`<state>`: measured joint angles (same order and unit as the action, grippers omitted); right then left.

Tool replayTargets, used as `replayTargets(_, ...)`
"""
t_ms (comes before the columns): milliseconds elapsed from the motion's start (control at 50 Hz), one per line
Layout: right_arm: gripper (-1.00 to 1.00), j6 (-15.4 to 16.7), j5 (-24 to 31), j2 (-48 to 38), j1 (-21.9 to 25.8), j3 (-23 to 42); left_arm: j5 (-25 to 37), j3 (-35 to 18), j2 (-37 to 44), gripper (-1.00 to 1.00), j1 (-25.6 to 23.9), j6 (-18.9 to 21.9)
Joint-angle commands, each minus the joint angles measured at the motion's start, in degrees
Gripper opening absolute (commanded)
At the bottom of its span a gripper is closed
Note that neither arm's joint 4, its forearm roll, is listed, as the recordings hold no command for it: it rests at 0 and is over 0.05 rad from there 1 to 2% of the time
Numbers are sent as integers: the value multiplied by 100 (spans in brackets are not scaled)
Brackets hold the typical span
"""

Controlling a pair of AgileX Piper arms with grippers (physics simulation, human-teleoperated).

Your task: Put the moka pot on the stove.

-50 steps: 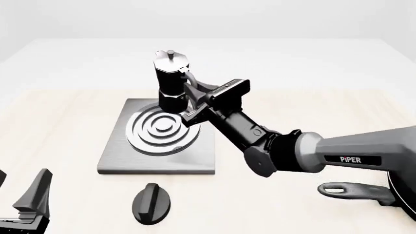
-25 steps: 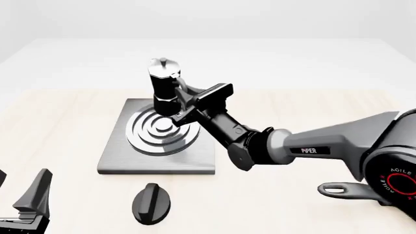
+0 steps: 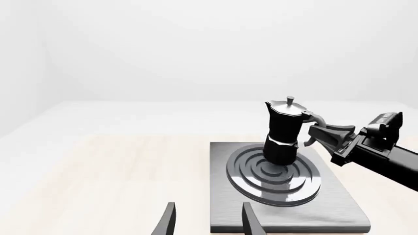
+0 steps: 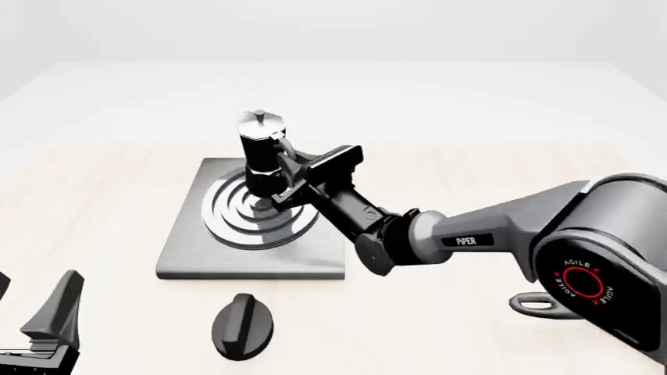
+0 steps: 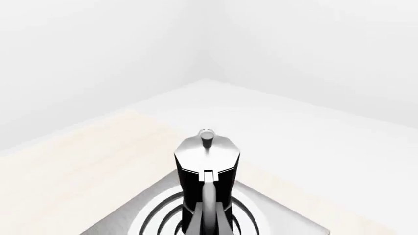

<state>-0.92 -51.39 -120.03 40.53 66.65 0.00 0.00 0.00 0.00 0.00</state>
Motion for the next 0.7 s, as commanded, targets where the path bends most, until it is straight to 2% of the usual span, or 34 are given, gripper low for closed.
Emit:
replayTargets(20, -100, -70, -15, -59, 17, 91, 0, 0, 0, 100, 0, 0)
replayTargets(700, -100, -177, 150, -332, -9, 299, 0, 0, 0, 100, 0, 0)
